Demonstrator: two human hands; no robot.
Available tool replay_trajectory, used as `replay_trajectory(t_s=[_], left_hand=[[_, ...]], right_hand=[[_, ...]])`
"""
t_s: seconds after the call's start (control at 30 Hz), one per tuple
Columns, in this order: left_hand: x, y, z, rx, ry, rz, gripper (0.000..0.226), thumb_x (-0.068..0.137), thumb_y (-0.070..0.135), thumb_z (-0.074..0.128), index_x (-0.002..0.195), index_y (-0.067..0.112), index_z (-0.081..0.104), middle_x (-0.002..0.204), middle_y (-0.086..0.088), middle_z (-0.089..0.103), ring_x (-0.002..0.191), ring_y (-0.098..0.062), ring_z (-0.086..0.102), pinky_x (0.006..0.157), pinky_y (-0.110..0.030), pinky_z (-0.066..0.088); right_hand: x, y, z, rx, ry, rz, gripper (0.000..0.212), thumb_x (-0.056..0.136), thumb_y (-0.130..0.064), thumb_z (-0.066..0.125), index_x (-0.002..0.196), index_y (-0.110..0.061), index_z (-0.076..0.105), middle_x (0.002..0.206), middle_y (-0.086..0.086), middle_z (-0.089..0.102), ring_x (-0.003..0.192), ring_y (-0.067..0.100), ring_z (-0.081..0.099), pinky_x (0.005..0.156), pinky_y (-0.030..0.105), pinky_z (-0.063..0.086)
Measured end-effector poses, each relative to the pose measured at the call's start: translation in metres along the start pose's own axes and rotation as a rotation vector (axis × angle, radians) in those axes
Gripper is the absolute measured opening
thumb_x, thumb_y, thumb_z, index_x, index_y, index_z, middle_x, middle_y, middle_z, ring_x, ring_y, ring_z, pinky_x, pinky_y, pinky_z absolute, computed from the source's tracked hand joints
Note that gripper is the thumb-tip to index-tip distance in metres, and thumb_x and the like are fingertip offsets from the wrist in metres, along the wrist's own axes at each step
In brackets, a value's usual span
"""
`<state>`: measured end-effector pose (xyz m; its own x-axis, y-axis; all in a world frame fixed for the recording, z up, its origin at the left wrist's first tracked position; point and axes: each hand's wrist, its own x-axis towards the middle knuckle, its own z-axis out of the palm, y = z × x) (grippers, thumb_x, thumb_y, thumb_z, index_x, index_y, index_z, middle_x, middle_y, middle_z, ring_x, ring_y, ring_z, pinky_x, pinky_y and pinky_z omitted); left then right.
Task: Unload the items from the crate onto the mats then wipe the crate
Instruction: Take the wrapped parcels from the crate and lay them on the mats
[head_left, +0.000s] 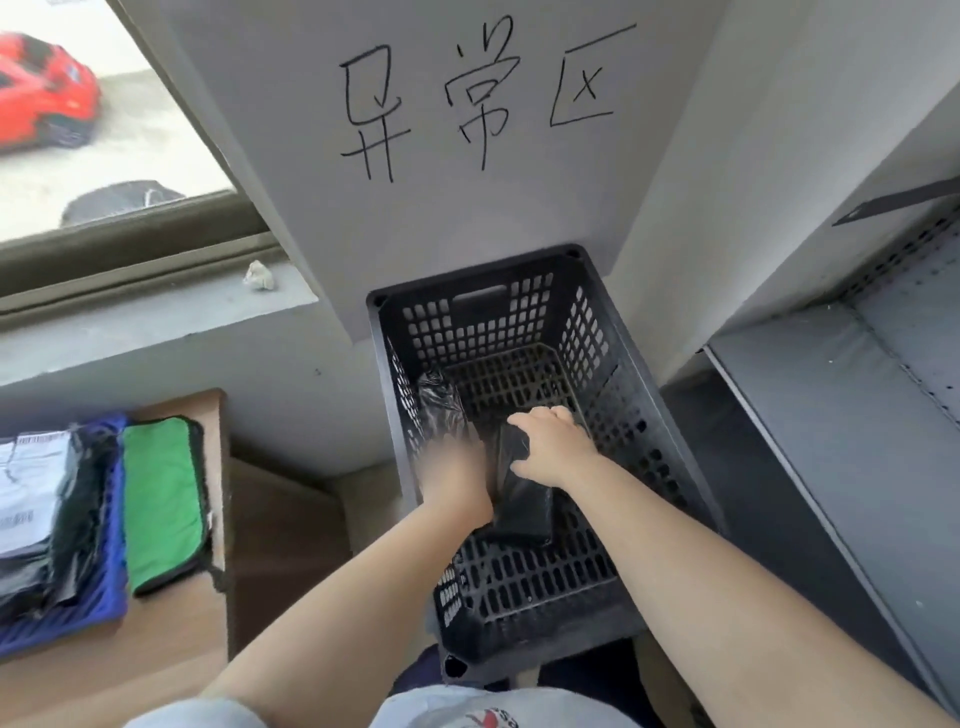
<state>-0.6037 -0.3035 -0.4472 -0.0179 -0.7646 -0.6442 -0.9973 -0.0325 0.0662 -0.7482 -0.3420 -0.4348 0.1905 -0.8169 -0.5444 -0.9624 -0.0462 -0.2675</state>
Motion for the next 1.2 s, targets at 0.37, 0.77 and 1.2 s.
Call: replay_trajectory(t_s=[0.37,0.77,1.2], left_hand=[[0.064,0.024,0.005,-0.361,0.067,-0.378,0.102,0.089,0.028,0.067,0.153,0.043,-0.010,0.163,-0.015,0.003,0.144,-0.037,0.018,0.109,-0.048,0.034],[0.120,0.028,0.023,-0.581,0.175,-0.686,0.080,0.095,0.019,0.055,0.148,0.055,0.006,0.130,-0.016,0.041,0.107,-0.034,0.051,0.084,-0.042,0.042],[0.050,0.038,-0.038,-1.313,0.546,-0.421,0.070,0.087,0.016,0.072,0.138,0.047,0.036,0.139,0.001,0.051,0.120,-0.015,0.055,0.080,-0.025,0.056]], right_hand=[[0.066,0.034,0.002,-0.037,-0.248,-0.115,0.063,0.091,-0.036,0.055,0.148,-0.026,0.029,0.146,0.005,0.036,0.136,0.033,0.023,0.104,0.049,0.035],[0.100,0.044,0.012,0.165,-0.308,-0.222,0.057,0.093,-0.030,0.053,0.145,-0.025,0.033,0.145,0.003,0.040,0.135,0.030,0.026,0.105,0.048,0.037],[0.086,0.044,-0.033,0.896,-0.144,-0.113,0.047,0.101,-0.035,0.046,0.146,-0.033,0.038,0.152,-0.004,0.038,0.139,0.017,0.036,0.113,0.039,0.033]])
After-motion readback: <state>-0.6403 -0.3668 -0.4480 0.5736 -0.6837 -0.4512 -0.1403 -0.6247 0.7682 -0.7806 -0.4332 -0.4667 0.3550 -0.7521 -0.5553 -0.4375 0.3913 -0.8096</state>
